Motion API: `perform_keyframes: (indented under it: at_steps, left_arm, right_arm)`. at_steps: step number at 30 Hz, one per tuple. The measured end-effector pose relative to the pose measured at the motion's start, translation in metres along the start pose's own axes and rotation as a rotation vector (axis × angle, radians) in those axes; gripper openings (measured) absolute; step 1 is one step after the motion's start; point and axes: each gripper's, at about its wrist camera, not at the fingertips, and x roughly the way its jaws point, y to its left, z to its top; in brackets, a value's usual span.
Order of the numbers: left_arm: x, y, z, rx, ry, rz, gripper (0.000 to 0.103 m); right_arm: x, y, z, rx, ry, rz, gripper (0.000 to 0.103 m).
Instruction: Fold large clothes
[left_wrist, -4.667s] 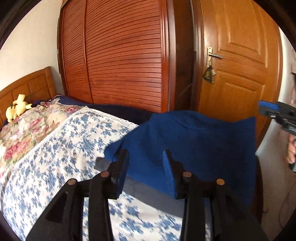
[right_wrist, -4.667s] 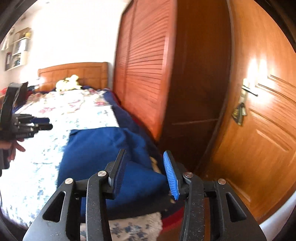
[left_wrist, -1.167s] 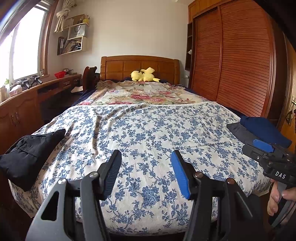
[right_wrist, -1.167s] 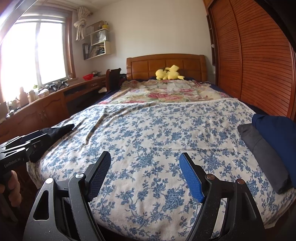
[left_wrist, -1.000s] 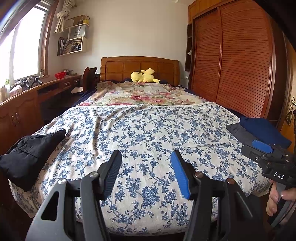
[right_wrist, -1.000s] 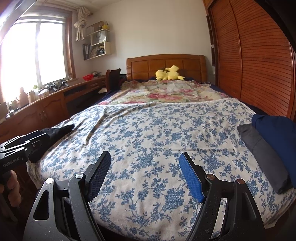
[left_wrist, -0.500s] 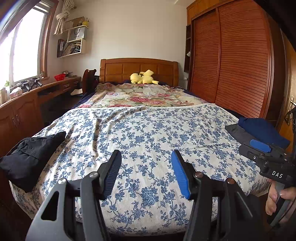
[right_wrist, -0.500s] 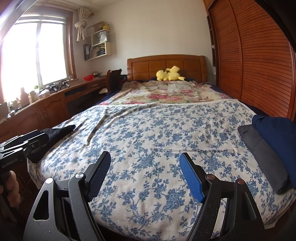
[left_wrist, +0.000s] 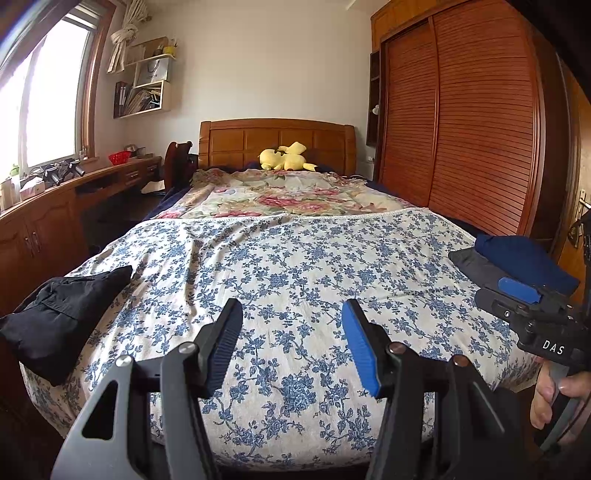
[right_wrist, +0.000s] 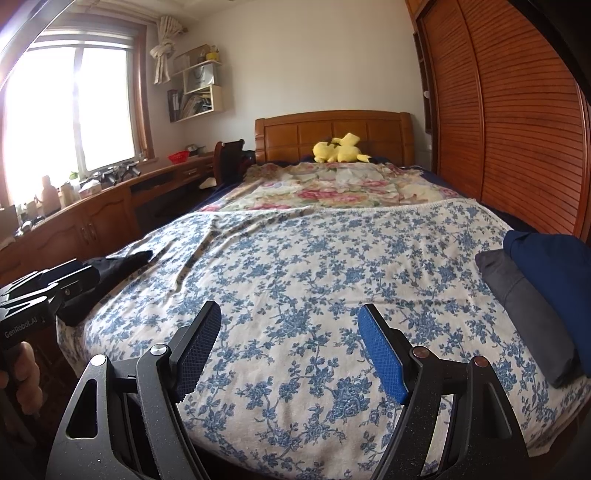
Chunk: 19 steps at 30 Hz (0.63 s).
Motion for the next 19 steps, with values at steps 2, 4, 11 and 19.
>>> perform_keyframes:
  at_steps: [2, 4, 11, 19]
  left_arm:
    - [-0.0003, 0.0000, 0.0000, 0.001, -0.002, 0.000, 0.055]
    - [-0.0009, -0.0006, 0.0007, 0.001, -0.003, 0.000, 0.055]
    - [-0.0016, -0.0007, 0.0009, 0.001, -0.003, -0.001, 0.055]
    - [-0.0011, -0.0021, 0.0014, -0.001, 0.000, 0.001, 0.055]
  right_arm:
    - [0.0000, 0.0001, -0.0001, 0.000, 0.000, -0.001, 0.079]
    - [0.0000, -0.0001, -0.0002, 0.000, 0.000, -0.001, 0.079]
    - [-0.0004, 0.0005, 0.0004, 0.000, 0.000, 0.000, 0.079]
    - [-0.0006, 0.0004, 0.0004, 0.000, 0.002, 0.000, 0.079]
